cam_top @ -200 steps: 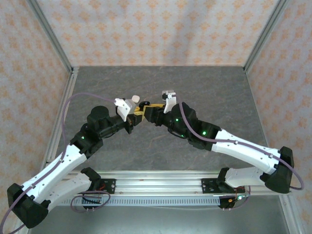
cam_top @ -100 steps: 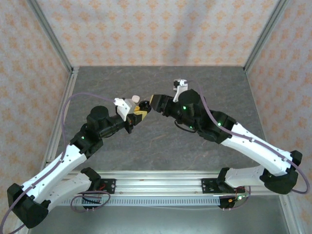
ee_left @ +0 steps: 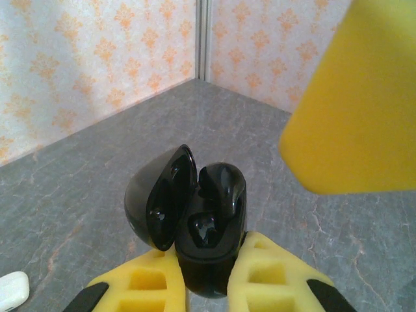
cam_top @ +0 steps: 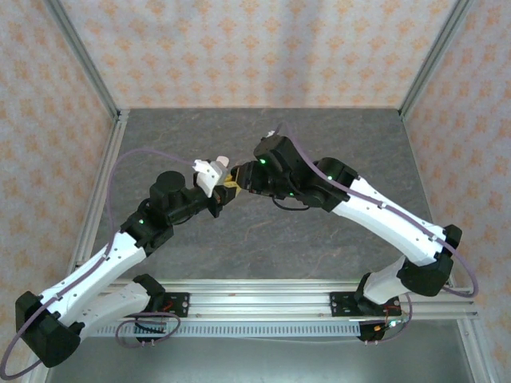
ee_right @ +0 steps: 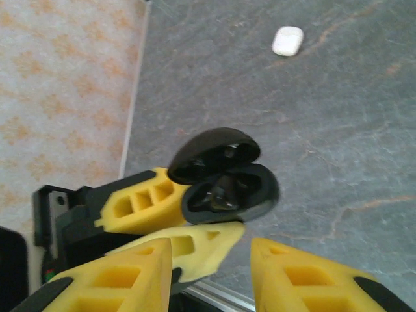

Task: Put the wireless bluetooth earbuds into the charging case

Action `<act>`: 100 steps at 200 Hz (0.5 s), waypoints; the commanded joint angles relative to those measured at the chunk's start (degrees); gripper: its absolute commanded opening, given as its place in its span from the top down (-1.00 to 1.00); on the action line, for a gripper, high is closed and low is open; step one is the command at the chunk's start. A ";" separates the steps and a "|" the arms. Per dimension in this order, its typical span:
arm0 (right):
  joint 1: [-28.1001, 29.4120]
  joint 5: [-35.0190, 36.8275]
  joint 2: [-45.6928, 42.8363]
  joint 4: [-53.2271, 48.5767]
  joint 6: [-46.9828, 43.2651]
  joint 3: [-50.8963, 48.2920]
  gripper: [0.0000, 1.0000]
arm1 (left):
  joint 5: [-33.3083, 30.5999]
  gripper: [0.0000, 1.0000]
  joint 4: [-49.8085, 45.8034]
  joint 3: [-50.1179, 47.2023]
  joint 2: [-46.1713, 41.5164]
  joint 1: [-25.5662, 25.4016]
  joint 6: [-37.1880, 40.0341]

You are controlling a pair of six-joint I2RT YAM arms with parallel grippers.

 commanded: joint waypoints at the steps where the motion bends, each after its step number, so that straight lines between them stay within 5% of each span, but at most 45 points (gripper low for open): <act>1: -0.03 2.58 0.33 -4.64 0.72 2.65 0.27 | -1.20 1.00 -0.43 1.93 -0.36 -0.62 2.32; 100: -0.08 2.16 4.84 -6.53 0.08 6.34 0.34 | -0.98 1.00 1.15 -0.90 -3.23 -1.33 4.80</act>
